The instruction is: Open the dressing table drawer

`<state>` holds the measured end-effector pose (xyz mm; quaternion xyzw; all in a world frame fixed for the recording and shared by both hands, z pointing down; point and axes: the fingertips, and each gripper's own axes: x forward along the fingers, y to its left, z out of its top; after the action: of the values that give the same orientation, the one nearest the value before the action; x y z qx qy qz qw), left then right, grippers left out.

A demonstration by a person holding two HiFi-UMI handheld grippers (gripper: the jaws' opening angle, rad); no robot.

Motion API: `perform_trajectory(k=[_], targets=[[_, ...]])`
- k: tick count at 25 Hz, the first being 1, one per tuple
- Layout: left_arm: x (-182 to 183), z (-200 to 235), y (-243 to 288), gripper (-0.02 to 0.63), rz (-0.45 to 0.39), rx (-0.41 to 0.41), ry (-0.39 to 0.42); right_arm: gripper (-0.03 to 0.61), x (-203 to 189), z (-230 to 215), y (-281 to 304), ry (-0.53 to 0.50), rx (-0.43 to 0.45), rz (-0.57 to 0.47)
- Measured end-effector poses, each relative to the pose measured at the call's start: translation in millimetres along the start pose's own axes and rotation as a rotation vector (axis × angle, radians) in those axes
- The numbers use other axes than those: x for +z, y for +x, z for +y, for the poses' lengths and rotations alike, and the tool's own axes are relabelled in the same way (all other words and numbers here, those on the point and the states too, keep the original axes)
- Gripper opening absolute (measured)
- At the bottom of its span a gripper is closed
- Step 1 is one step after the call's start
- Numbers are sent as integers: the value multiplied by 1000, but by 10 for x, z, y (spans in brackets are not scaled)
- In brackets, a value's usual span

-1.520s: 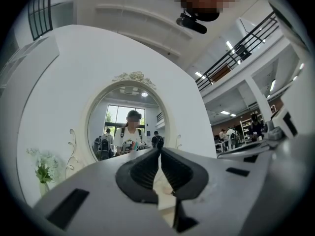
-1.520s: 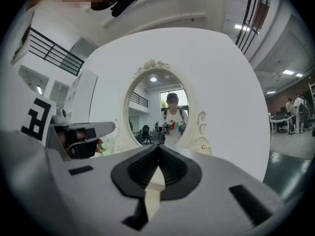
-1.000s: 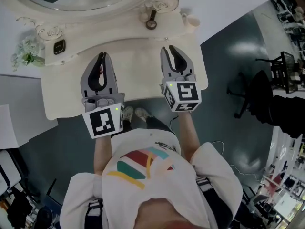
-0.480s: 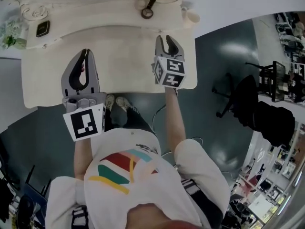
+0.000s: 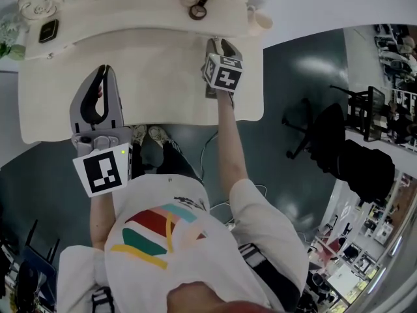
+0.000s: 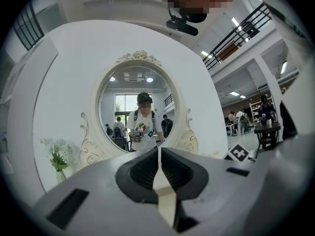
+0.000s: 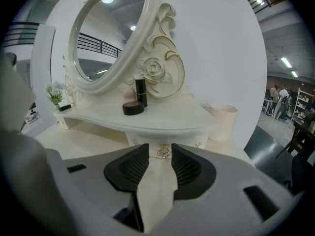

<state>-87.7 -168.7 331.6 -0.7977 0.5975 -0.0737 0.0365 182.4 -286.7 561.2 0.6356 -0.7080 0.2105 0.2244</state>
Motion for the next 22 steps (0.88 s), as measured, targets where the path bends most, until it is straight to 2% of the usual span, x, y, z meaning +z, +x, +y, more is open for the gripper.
perform_trajectory(k=[7, 14, 22], targets=[[-80, 63, 27, 17, 18, 14, 13, 112, -132, -57, 207, 12, -16, 60], [-98, 76, 42, 17, 21, 16, 17, 84, -171, -77, 288, -2, -22, 88], [-83, 67, 61, 17, 23, 15, 16, 81, -165, -82, 282, -8, -34, 74]])
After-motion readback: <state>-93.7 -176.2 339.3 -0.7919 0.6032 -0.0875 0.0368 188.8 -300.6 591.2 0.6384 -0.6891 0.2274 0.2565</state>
